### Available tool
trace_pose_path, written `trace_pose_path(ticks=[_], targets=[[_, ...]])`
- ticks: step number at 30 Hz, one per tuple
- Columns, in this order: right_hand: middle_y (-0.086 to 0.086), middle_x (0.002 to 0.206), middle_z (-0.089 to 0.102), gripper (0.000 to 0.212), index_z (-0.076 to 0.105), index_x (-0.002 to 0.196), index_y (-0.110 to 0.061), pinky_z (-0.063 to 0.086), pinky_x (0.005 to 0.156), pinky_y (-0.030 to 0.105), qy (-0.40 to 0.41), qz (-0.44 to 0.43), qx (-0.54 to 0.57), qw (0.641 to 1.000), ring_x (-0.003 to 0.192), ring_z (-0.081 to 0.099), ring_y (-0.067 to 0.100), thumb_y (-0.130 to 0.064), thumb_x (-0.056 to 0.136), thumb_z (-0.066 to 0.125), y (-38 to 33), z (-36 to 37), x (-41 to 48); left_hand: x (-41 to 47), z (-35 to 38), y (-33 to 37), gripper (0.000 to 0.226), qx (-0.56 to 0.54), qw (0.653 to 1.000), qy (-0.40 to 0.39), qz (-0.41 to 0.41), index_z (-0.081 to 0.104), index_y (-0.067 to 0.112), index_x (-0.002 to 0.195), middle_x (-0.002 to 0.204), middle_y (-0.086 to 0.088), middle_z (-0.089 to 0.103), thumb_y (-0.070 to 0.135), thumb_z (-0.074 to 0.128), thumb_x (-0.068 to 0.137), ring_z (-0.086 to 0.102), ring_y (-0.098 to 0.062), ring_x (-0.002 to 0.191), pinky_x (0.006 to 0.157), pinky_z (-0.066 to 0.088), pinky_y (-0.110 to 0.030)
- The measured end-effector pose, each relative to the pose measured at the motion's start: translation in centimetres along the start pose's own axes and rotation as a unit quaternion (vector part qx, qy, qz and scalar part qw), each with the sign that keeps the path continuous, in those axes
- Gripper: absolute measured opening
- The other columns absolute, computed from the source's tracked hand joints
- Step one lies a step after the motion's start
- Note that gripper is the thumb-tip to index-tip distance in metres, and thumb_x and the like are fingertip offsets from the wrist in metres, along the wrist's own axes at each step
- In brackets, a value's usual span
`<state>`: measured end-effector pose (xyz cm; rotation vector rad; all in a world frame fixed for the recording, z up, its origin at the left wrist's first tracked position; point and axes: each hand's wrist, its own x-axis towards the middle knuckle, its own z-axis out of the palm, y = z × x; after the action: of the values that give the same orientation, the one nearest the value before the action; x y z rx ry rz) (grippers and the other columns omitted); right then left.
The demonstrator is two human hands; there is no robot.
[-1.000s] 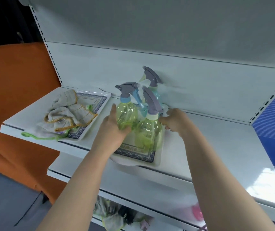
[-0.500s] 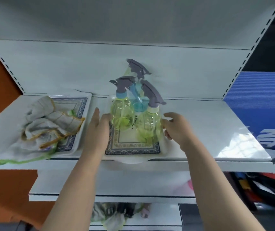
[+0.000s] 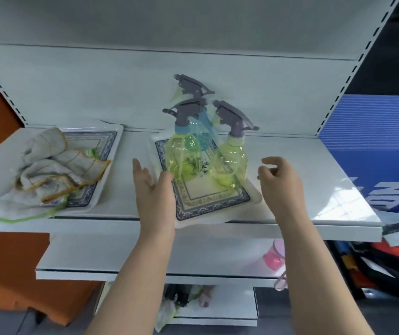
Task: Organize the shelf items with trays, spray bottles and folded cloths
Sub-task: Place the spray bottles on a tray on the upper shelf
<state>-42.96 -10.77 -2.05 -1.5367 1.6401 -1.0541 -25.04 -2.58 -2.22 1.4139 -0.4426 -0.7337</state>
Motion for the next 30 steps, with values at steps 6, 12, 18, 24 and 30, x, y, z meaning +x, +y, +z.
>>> trace_pose_path(ticks=[6, 12, 18, 24, 30], targets=[[-0.01, 0.072, 0.059, 0.013, 0.058, 0.088, -0.021, 0.037, 0.055, 0.017, -0.061, -0.028, -0.039, 0.997, 0.066, 0.052, 0.007, -0.027, 0.097, 0.051, 1.6, -3.8, 0.3, -4.5, 4.8, -1.0, 0.074, -0.013, 0.999, 0.034, -0.001, 0.023, 0.04, 0.154, 0.162, 0.01, 0.027, 0.025, 0.055, 0.089, 0.032, -0.009, 0.145, 0.116, 0.034, -0.045], [0.006, 0.065, 0.056, 0.021, 0.058, 0.074, -0.014, 0.035, 0.056, 0.032, -0.14, -0.1, -0.111, 0.979, 0.063, 0.046, 0.021, -0.022, 0.093, 0.053, 2.6, -6.2, 0.4, -8.6, 9.1, -2.0, 0.061, -0.029, 0.998, 0.041, -0.038, 0.043, 0.027, 0.148, 0.157, 0.009, 0.037, 0.019, 0.053, 0.089, 0.035, -0.013, 0.143, 0.115, 0.031, -0.04], [0.004, 0.106, 0.063, 0.028, 0.068, 0.103, -0.023, 0.047, 0.087, 0.038, -0.14, -0.161, -0.222, 0.951, 0.107, 0.054, 0.029, -0.046, 0.088, 0.062, 3.5, -6.8, 0.3, -11.5, 11.5, -2.2, 0.063, -0.028, 0.998, -0.013, -0.051, 0.042, 0.027, 0.15, 0.156, 0.01, 0.038, 0.013, 0.054, 0.089, 0.036, -0.009, 0.139, 0.104, 0.028, -0.03], [-0.001, 0.123, 0.055, 0.067, 0.055, 0.126, -0.032, 0.043, 0.095, 0.041, -0.183, -0.17, -0.329, 0.911, 0.122, 0.045, 0.027, -0.074, 0.075, 0.063, 3.9, -7.7, 0.0, -11.1, 10.8, -1.9, 0.049, 0.021, 1.0, 0.001, -0.014, 0.053, 0.02, 0.141, 0.104, 0.019, 0.061, 0.011, 0.052, 0.092, 0.055, 0.018, 0.082, 0.076, 0.039, -0.016], [-0.001, 0.129, 0.053, 0.065, 0.05, 0.134, -0.035, 0.04, 0.095, 0.04, -0.221, -0.151, -0.361, 0.893, 0.123, 0.044, 0.027, -0.061, 0.078, 0.069, 4.1, -8.2, 1.8, -4.8, 6.9, -0.9, 0.055, 0.26, 0.958, 0.06, 0.106, 0.05, 0.012, 0.143, 0.146, -0.011, 0.05, 0.024, 0.05, 0.089, 0.045, -0.027, 0.136, 0.114, 0.035, -0.043]])
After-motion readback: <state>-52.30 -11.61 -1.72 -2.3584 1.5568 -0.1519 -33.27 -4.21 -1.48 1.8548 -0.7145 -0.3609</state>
